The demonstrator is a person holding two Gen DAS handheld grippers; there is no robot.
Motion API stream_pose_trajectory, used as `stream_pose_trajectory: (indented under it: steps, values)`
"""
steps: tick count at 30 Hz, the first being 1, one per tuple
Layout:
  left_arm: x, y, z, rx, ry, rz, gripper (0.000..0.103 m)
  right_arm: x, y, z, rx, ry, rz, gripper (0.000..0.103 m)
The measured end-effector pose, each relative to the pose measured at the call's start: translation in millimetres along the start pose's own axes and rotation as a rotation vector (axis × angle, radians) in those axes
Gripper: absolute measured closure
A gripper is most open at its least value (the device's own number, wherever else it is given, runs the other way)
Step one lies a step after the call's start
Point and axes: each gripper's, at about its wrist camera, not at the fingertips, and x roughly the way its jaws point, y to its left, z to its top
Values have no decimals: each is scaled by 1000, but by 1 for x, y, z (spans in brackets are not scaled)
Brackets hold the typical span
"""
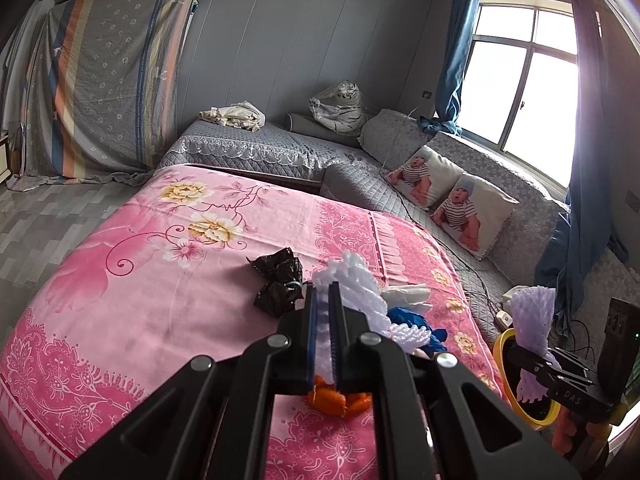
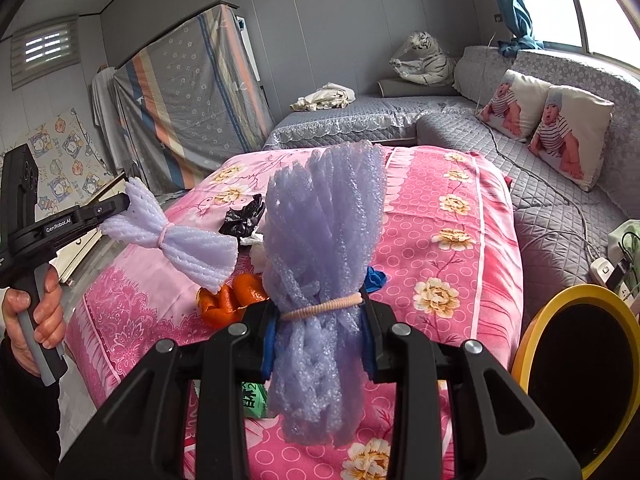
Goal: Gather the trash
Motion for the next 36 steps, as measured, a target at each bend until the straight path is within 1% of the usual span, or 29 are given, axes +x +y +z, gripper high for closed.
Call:
stream_pose_trajectory:
  steps: [9, 21, 28, 36]
  values:
    - [10, -48, 7, 51, -3, -73, 98, -26, -28, 9, 31, -57, -46, 73]
    - [29, -121, 11, 135, 24, -184, 98, -63, -78, 18, 94, -124, -137, 72]
    - [40, -166, 7, 190, 50, -256, 98, -86, -109, 18, 122, -156, -199, 72]
    - [58, -215, -6, 251, 98, -334, 98, -117, -151, 16, 166, -190, -298, 72]
